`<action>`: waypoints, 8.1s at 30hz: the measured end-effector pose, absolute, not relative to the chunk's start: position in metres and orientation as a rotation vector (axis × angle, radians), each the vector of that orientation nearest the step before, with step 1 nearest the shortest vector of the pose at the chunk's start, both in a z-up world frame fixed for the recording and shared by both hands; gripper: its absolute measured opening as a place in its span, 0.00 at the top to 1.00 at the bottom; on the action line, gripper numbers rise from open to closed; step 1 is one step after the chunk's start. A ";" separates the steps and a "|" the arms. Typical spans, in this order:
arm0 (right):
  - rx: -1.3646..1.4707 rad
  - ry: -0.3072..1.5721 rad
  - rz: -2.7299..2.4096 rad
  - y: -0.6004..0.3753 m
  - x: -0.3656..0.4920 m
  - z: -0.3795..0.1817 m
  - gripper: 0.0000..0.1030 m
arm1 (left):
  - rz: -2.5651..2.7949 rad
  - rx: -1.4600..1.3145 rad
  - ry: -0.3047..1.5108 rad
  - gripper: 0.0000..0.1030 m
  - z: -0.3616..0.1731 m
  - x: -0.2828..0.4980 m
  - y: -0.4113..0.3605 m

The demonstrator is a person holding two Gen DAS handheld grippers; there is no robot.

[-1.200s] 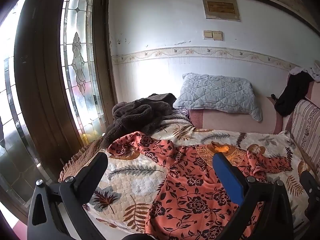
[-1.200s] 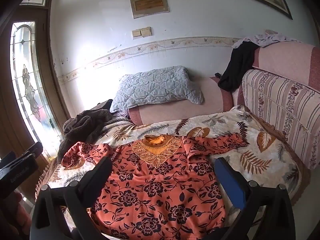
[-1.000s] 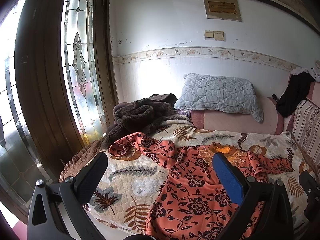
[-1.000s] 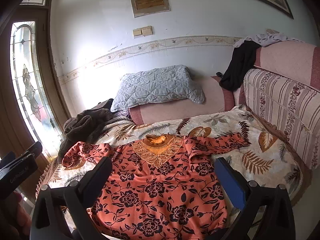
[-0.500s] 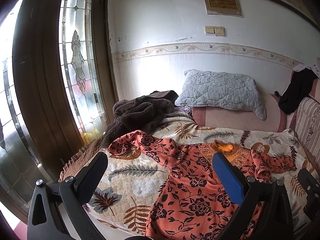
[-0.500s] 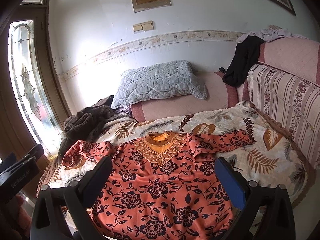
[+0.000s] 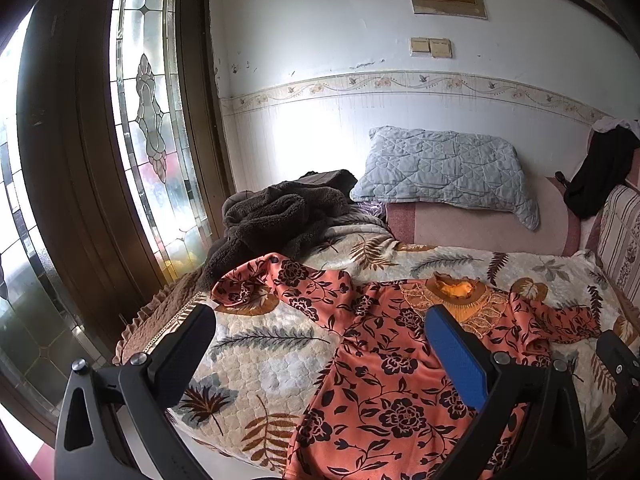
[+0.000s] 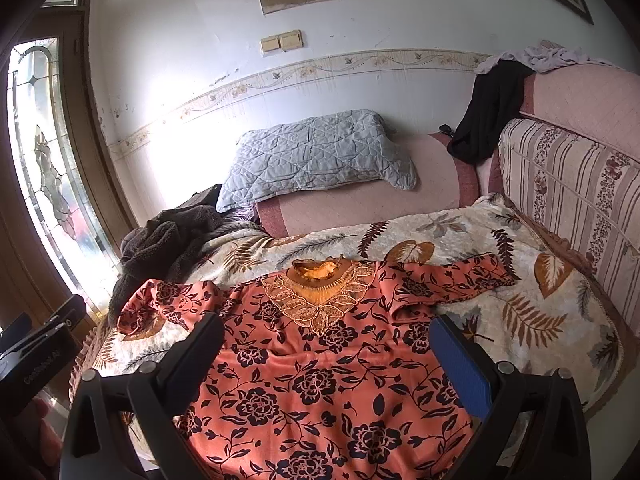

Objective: Fold small clothes

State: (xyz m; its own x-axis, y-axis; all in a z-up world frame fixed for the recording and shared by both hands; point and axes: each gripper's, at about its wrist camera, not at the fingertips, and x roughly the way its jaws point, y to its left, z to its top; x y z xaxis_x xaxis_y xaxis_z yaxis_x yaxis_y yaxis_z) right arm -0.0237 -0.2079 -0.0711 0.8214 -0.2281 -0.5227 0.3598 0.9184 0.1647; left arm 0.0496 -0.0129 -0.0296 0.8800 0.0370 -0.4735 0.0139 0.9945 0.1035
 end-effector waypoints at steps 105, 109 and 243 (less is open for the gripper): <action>0.839 0.851 0.040 -0.313 0.245 -0.302 0.42 | 0.272 -0.848 1.105 0.00 -0.237 0.483 0.183; 0.834 0.831 0.027 -0.316 0.249 -0.299 0.42 | 0.263 -0.819 1.218 0.17 -0.265 0.509 0.161; 0.538 1.164 -0.272 -0.313 0.317 -0.296 0.94 | 0.118 0.017 1.033 0.56 -0.297 0.334 -0.030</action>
